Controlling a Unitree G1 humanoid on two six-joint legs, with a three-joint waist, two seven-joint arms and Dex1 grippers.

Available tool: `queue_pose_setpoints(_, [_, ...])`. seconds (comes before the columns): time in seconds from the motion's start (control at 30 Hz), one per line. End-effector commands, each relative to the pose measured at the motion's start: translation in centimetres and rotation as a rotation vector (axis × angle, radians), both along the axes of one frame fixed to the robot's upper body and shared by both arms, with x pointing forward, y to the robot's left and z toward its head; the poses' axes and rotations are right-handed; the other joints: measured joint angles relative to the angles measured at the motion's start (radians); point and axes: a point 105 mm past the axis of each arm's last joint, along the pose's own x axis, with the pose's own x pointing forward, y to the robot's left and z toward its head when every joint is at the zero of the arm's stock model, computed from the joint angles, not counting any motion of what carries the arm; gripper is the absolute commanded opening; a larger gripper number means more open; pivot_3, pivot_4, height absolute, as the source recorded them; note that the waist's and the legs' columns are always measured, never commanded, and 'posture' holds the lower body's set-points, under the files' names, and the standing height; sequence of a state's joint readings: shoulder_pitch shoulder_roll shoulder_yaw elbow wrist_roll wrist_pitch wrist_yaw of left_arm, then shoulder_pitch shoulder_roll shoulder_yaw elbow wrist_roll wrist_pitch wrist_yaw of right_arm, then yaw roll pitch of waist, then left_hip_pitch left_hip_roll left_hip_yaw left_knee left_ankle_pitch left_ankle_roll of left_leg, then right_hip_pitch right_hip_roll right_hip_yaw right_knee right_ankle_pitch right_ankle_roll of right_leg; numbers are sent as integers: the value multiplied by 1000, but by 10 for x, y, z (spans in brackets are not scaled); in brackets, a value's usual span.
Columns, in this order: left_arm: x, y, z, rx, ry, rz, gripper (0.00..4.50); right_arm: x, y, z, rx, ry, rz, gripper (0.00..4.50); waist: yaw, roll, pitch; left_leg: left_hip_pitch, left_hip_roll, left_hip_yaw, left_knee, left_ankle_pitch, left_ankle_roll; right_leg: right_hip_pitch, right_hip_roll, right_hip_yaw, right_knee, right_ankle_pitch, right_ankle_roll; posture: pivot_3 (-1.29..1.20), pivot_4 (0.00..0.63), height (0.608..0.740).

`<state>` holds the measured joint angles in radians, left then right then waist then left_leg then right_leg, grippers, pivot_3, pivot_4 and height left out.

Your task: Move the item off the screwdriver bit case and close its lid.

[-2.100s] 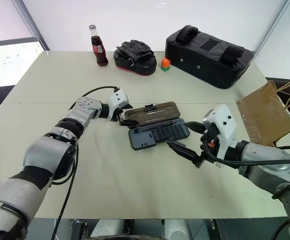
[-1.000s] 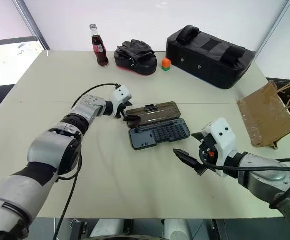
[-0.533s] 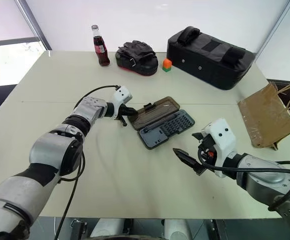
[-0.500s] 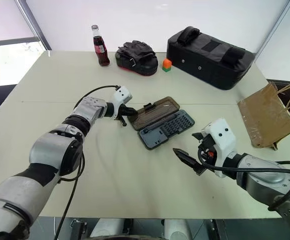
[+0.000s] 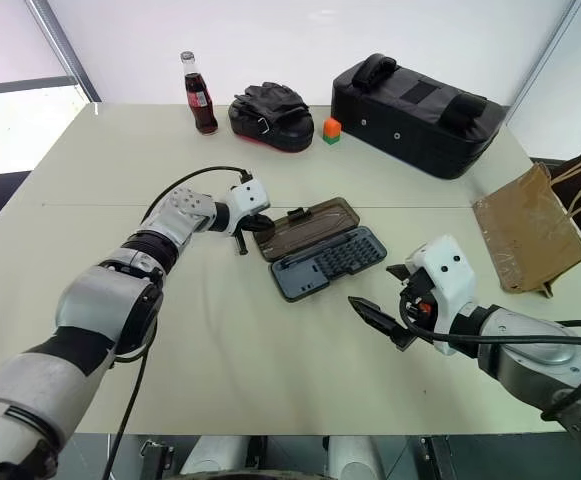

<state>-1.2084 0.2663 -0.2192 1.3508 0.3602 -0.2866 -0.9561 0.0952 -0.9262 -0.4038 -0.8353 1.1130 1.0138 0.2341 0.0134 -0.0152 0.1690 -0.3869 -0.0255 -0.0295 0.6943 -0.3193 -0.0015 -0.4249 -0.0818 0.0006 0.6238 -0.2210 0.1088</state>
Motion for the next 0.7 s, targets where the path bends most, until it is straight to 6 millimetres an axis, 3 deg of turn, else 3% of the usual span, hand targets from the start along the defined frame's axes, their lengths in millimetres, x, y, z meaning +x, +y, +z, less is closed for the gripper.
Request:
queue_pose_setpoints(0.03, [-17,5,-17,156,8,-178,30,0,-7,10,-17,-44,-4,4500,0,0,0,0,0,0,0,0,0,0,0,0,0,0,0,0,150,740])
queue_pose_setpoints(0.3, [-32,-12,-3,66,-14,-354,30,-3,-13,8,-29,-30,-6,4500,0,0,0,-1,1,0,0,0,0,0,0,0,-1,0,0,0,150,740])
queue_pose_setpoints(0.5, [-47,-21,-7,12,23,-452,30,-4,-12,5,-23,-20,1,4500,0,0,0,-1,1,0,2,-1,2,0,0,0,0,0,0,0,150,740])
queue_pose_setpoints(0.7, [-54,-13,-18,18,50,-472,30,-3,-11,3,-21,-15,11,4500,-1,0,0,-1,1,0,3,-1,2,0,0,0,0,0,0,0,150,740])
